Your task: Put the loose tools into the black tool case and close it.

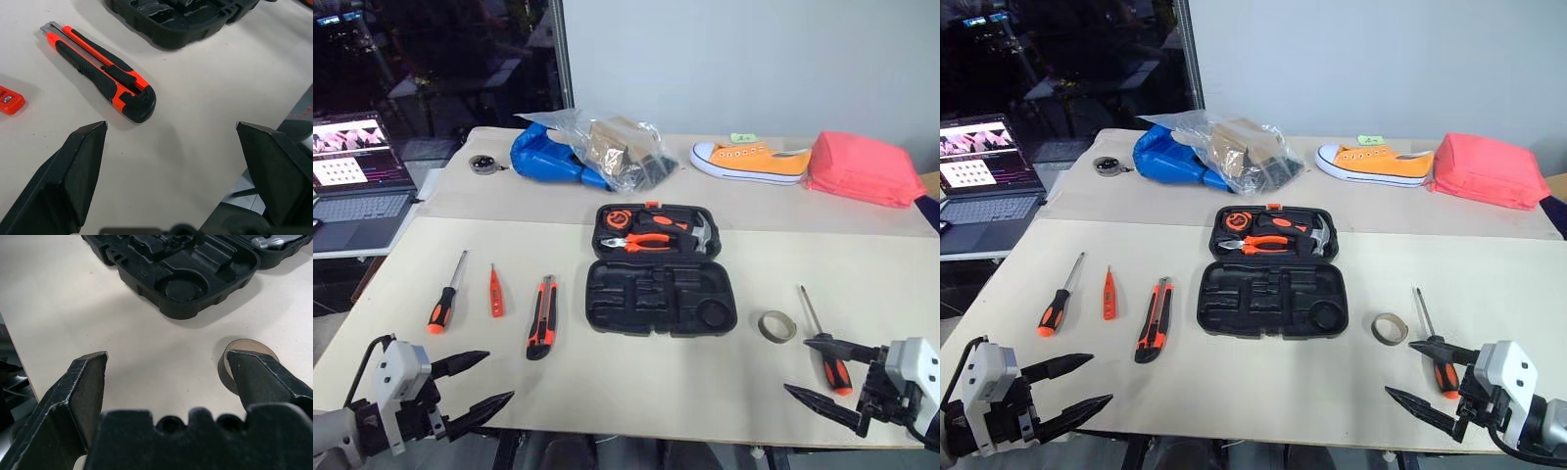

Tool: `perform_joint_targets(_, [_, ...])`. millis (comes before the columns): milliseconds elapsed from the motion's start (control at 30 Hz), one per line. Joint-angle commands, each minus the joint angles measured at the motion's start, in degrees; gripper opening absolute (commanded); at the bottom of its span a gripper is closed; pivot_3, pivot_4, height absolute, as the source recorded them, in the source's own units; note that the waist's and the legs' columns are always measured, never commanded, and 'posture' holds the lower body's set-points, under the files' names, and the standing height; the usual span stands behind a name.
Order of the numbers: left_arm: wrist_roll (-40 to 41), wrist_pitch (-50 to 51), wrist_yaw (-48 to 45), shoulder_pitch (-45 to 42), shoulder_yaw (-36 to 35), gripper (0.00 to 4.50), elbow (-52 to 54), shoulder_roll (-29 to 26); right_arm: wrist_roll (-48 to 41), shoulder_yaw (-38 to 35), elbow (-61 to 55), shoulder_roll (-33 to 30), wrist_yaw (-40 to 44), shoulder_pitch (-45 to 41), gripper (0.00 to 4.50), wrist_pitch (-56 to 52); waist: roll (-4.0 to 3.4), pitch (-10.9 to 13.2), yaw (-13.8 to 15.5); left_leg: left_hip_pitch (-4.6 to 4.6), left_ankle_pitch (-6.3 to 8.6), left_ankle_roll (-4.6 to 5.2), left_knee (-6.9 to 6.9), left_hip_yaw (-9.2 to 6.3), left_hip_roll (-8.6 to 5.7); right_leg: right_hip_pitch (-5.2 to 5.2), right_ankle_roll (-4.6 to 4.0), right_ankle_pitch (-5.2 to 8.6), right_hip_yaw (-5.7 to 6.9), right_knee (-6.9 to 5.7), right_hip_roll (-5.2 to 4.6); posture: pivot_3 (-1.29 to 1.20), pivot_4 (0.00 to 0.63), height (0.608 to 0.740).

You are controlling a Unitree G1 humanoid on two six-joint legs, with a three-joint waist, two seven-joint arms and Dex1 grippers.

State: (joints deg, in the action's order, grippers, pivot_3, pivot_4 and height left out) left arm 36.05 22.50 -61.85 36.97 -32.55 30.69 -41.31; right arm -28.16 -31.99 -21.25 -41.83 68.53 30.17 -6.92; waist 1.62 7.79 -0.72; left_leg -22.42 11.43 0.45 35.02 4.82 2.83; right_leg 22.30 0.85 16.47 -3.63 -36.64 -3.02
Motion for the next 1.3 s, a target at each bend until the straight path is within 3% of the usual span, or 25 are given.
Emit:
perform_joint_targets(33, [3.4,2.7,6.0,-3.2,-0.5,4.50,2.4,1.6,-2.7,2.2,-3.1,-0.1,-2.2,-4.1,4.45,-1.2,0.00,0.0,0.0,0.00,0.00,0.01,0.00,0.00,0.00,0.00,0.00,0.00,0.00,0.00,0.00,0.00,0.150,0.740])
perform_joint_targets(133, [9.7,12.4,25.1,-12.0,-2.6,4.50,4.0,6.3,-8.7,8.2,-9.6,0.9,-8.0,-14.1,4.45,-7.1,0.12,0.1,-0.4,0.08,0.02,0.01,0.06,0.03,0.04,-0.06,0.18,0.07,-0.10,-0.06,0.01,0.00,0.150,0.740])
perform_joint_targets(200, [12.0,18.2,32.1,-15.6,-3.7,4.50,4.1,6.3,-11.2,10.6,-11.8,0.6,-8.9,-17.7,4.45,-9.5,0.14,0.2,-0.4,0.12,0.03,-0.03,0.14,-0.01,0.05,-0.06,0.43,-0.23,-0.14,-0.21,0.02,0.00,0.150,0.740])
perform_joint_targets(300, [12.3,33.8,46.2,-24.9,-5.1,4.50,1.0,1.1,-15.7,15.4,-14.7,-1.2,-7.7,-24.6,4.45,-13.0,0.16,0.2,0.0,0.20,0.03,-0.03,0.13,-0.06,0.09,-0.12,0.58,-0.33,-0.14,-0.26,0.27,0.00,0.150,0.740])
perform_joint_targets(500, [11.2,52.6,51.2,-43.1,0.4,4.50,-14.2,-9.8,-16.5,20.6,-13.0,-2.8,-5.3,-32.5,4.45,-14.4,0.29,0.2,0.2,0.17,-0.24,0.36,0.18,-0.21,0.09,-0.07,0.21,-0.36,0.03,-0.34,0.50,0.00,0.150,0.740])
perform_joint_targets(600, [7.5,53.9,51.0,-49.2,5.0,4.50,-22.7,-10.8,-15.2,21.5,-11.7,-2.8,-4.1,-33.5,4.45,-13.4,0.29,0.2,0.0,0.10,-0.17,0.26,0.13,-0.13,0.02,-0.01,0.12,-0.41,-0.06,-0.29,0.44,0.00,0.150,0.740])
perform_joint_targets(700, [4.6,53.3,49.6,-51.9,8.7,3.85,-27.7,-11.0,-14.6,21.5,-11.3,-2.6,-3.8,-33.5,4.50,-12.9,0.32,0.2,-0.2,-0.07,0.03,0.06,0.12,-0.13,0.05,0.12,0.13,-0.40,-0.08,-0.19,0.49,0.00,0.150,0.740])
perform_joint_targets(833, [2.5,54.0,48.4,-51.1,10.7,2.20,-28.9,-10.1,-13.9,20.5,-11.0,-2.6,-3.4,-32.3,4.50,-12.0,0.27,0.2,0.0,-0.68,0.12,-0.02,0.12,-0.15,0.10,0.82,0.11,-0.36,-0.09,-0.35,0.50,0.00,0.150,0.740])
perform_joint_targets(967, [2.8,53.0,46.1,-49.7,9.0,0.77,-26.4,-8.8,-13.0,20.1,-10.8,-2.2,-3.7,-30.8,4.50,-11.1,0.18,0.1,0.1,-0.70,0.11,-0.03,0.15,-0.15,0.10,0.86,0.11,-0.36,-0.11,-0.40,0.49,0.00,0.150,0.740])
perform_joint_targets(1033, [4.2,50.0,42.1,-48.8,7.5,0.64,-22.4,-9.3,-12.9,19.5,-10.9,-2.0,-4.1,-29.9,4.50,-10.8,0.17,0.1,0.0,-0.64,0.11,-0.02,0.23,-0.11,0.08,0.80,0.11,-0.36,-0.19,-0.44,0.44,0.00,0.150,0.740])
perform_joint_targets(1167, [11.1,42.4,23.3,-47.9,5.7,0.64,-8.6,-16.1,-14.6,14.8,-12.2,-1.8,-5.6,-24.8,4.50,-11.1,0.51,0.2,0.3,-0.65,0.02,-0.08,0.28,-0.15,0.13,0.76,0.01,-0.44,-0.06,-0.48,0.45,0.00,0.150,0.740])
perform_joint_targets(1300, [7.4,33.6,7.9,-54.8,22.2,0.64,-3.0,-24.1,-13.7,9.6,-12.6,-1.5,-7.2,-19.4,4.50,-10.4,0.06,-0.1,0.7,-0.57,-0.03,-0.15,0.23,-0.12,0.11,0.69,-0.05,-0.46,-0.01,-0.40,0.44,0.00,0.150,0.740])
